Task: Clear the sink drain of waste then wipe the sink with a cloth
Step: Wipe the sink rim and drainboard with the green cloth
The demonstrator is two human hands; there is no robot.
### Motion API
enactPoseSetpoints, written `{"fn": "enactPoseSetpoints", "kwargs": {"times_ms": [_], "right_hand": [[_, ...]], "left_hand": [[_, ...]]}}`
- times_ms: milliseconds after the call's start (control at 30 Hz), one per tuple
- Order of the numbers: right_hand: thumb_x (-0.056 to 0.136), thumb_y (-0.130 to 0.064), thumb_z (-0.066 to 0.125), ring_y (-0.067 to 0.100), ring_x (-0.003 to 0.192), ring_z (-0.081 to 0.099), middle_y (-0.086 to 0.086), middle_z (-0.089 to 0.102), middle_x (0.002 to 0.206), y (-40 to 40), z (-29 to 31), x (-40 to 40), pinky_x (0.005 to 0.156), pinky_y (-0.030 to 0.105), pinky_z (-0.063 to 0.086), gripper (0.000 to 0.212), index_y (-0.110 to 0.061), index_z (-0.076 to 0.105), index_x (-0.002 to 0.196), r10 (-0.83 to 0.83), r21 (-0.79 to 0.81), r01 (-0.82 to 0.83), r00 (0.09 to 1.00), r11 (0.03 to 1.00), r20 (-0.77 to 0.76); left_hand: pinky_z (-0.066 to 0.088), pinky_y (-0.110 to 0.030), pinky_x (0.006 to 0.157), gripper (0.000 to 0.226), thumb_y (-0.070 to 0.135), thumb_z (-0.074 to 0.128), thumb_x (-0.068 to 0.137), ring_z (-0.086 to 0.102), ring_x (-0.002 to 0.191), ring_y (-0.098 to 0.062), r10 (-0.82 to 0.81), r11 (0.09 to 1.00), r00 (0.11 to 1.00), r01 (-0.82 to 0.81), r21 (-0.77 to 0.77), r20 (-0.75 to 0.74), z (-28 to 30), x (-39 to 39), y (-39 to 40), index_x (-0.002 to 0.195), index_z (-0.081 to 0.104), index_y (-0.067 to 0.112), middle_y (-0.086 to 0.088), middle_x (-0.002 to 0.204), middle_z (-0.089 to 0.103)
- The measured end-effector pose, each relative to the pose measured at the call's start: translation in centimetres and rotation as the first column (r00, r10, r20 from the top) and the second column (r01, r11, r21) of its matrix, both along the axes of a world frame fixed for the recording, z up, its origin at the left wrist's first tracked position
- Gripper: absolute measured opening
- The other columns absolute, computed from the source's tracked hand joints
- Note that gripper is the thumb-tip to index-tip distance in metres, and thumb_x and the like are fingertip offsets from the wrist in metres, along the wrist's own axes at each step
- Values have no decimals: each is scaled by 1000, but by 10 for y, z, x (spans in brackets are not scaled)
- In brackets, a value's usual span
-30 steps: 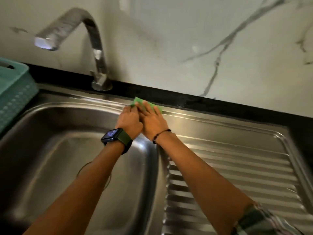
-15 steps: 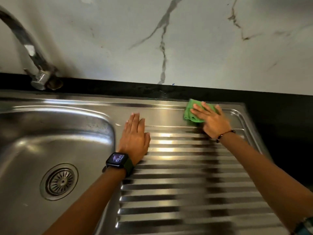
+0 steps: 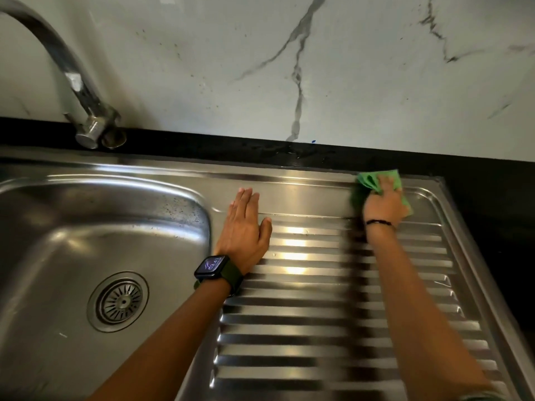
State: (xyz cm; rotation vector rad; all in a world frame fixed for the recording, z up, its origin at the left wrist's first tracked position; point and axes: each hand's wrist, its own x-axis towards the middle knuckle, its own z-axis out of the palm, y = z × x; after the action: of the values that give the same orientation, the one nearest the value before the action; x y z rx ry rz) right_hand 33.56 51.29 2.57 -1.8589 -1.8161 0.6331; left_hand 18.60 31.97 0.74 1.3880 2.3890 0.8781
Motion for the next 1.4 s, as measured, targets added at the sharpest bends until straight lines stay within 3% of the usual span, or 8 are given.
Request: {"fn": "enactPoseSetpoints", "kwargs": {"times_ms": [200,367,533,733,900,1100,1267,1400], "right_hand": [[86,-6,48,32,143,9,11,22,154,-61,0,-145,117,53,7,54,-19,38,138,357,50,-363,929,931,97],[86,-6,48,26,144,11,1,28,153,-72,4,-208,116,49,-1,55,-22,40,137,821,-2,-837,537,548,194],[84,-3,45,18,144,17,-6,27,154,-36,11,-172,117,43,9,65,-29,31,142,854,-18,-953,261,301,450],[76,7,48,18,140,30,2,36,150,35,19,-51,115,37,21,69,-20,41,138,678,31,-787,550,617,488],[78,-1,53,38,122,48,25,49,134,59,25,31,108,47,30,58,-14,46,134,289,7,-353,775,935,562],[86,-8,51,49,114,46,35,54,118,47,26,-16,99,50,35,32,11,57,111,-113,33,108,904,994,412],[82,-9,49,43,123,42,29,54,124,-29,10,-148,106,47,34,38,5,56,116,193,35,-224,900,974,391],[85,-13,45,40,130,36,25,48,134,-109,11,-257,114,46,22,44,1,48,127,515,22,-566,765,824,387]], "left_hand": [[-1,-26,114,55,18,38,94,4,145,-19,75,992,996,-79,95,44,-1,0,2,144,18,6,-11,156,13],[9,-37,119,58,15,33,90,7,145,-23,230,957,960,-253,142,158,-3,-6,2,144,16,5,-15,155,14],[2,-28,116,57,12,37,91,6,145,-20,216,967,973,-226,122,84,-7,-6,2,144,17,6,-12,155,14],[-2,-26,115,54,17,33,94,5,145,-18,184,974,977,-196,111,107,-3,-6,-2,145,16,7,-9,156,11],[-2,-25,114,54,19,33,95,4,145,-17,176,978,978,-187,90,110,-1,-5,-2,145,14,9,-7,156,10],[3,-28,118,56,23,28,93,4,144,-13,119,988,977,-135,81,176,3,-6,-1,146,13,11,-5,157,10],[9,-10,112,49,6,33,95,14,137,-3,185,910,874,-325,258,449,5,-12,-6,143,25,14,-2,153,22],[42,-30,102,41,10,37,95,48,122,-20,261,628,502,-737,250,824,17,-48,-19,135,42,18,-10,137,49]]}}
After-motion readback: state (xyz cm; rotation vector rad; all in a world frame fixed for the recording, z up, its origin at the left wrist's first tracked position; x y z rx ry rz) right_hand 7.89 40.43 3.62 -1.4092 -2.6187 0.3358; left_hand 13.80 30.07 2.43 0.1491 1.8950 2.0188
